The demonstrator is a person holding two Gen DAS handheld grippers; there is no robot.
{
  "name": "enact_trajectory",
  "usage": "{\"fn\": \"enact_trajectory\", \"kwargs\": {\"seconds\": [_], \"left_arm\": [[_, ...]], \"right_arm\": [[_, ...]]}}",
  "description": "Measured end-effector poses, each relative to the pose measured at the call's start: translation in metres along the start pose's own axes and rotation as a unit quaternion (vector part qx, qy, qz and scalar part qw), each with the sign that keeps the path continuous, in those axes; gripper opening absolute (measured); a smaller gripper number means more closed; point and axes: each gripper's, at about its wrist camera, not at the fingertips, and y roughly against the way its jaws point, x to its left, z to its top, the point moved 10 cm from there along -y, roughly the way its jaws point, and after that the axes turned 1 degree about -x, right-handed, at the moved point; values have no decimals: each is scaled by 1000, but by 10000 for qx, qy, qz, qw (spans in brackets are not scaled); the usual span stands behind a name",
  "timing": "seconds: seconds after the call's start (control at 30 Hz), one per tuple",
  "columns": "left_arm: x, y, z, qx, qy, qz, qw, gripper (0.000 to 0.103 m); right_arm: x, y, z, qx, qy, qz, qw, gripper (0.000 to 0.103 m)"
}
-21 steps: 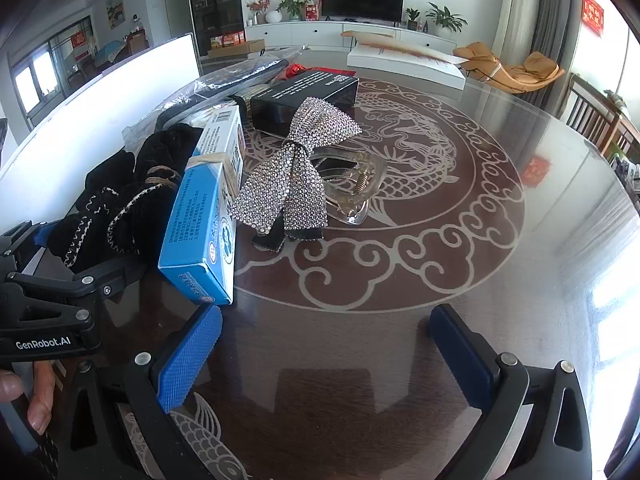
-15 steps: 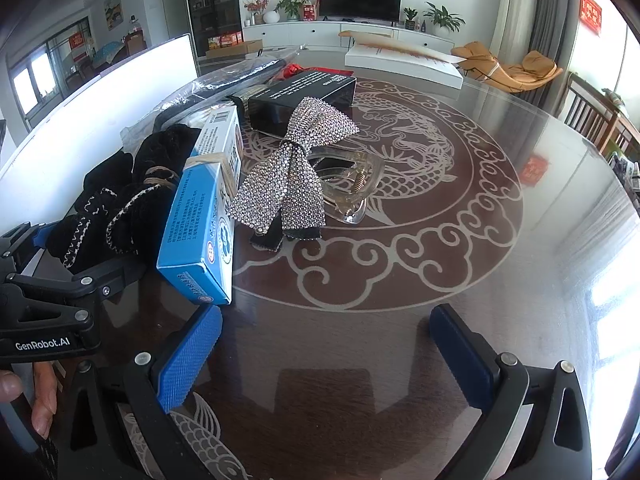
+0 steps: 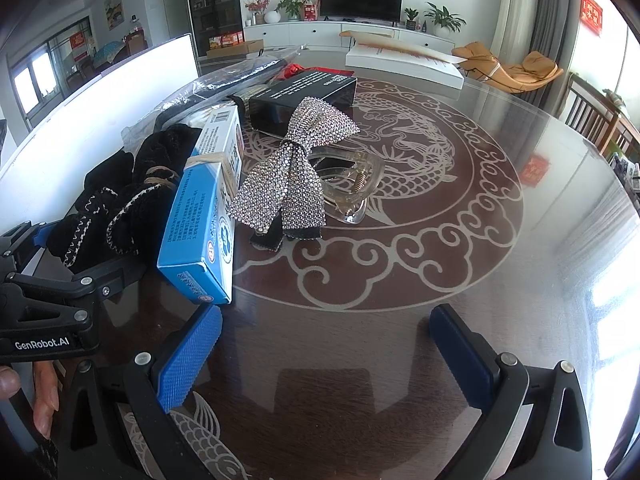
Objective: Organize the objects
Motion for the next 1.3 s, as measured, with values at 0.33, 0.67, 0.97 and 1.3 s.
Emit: {"fn": "enact_trajectory", "kwargs": {"seconds": [0.33, 0.67, 0.97, 1.3], "left_arm": [[0, 0, 0, -2, -3, 3, 10000, 103], [0, 1, 0, -2, -4, 5, 10000, 103], [0, 1, 0, -2, -5, 5, 10000, 103], [0, 6, -5, -22, -98, -102, 9999, 103]], "right_arm": [[-1, -1, 0, -1, -1, 0, 10000, 103], [-1, -1, 0, -1, -2, 0, 10000, 103], [-1, -1, 0, -1, -1, 0, 10000, 103], [-2, -1, 0, -2, -11, 1, 10000, 103]]}}
